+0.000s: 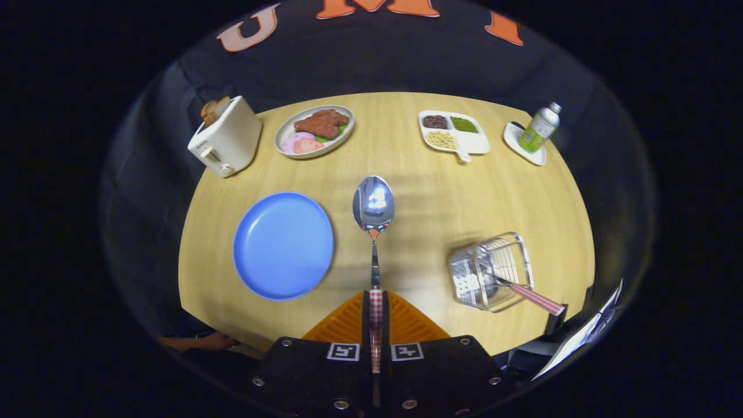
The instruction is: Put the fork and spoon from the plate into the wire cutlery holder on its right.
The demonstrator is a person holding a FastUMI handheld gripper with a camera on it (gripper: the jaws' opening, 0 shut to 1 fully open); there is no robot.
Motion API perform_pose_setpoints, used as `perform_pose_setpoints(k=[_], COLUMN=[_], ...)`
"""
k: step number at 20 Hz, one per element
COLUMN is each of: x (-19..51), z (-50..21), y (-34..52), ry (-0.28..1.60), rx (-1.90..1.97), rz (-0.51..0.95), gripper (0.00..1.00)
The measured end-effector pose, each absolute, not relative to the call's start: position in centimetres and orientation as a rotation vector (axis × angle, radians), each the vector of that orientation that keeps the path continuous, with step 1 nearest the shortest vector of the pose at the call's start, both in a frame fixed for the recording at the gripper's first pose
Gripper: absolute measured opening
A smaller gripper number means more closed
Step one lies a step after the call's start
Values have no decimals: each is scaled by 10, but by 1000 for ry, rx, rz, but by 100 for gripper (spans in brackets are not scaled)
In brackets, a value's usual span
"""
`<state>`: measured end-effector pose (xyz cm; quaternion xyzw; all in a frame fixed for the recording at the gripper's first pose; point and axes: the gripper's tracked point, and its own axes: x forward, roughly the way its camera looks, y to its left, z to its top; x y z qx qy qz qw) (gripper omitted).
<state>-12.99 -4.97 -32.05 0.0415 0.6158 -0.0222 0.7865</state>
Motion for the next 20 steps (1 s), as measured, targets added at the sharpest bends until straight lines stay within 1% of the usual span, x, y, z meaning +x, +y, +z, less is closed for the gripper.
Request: perform_pose_setpoints(k=[3,6,10,14,20], x=[-154,-166,-179,-188,-179], z=[-316,-312,-314,-322,-328], y=[-101,-126,-156,-168,-182], ry=[1389,1466,1592,1739,1903], rx=[47,23,-50,-91,-208], rz=[-74,-52,12,102,242], gripper=[5,5,5,5,5])
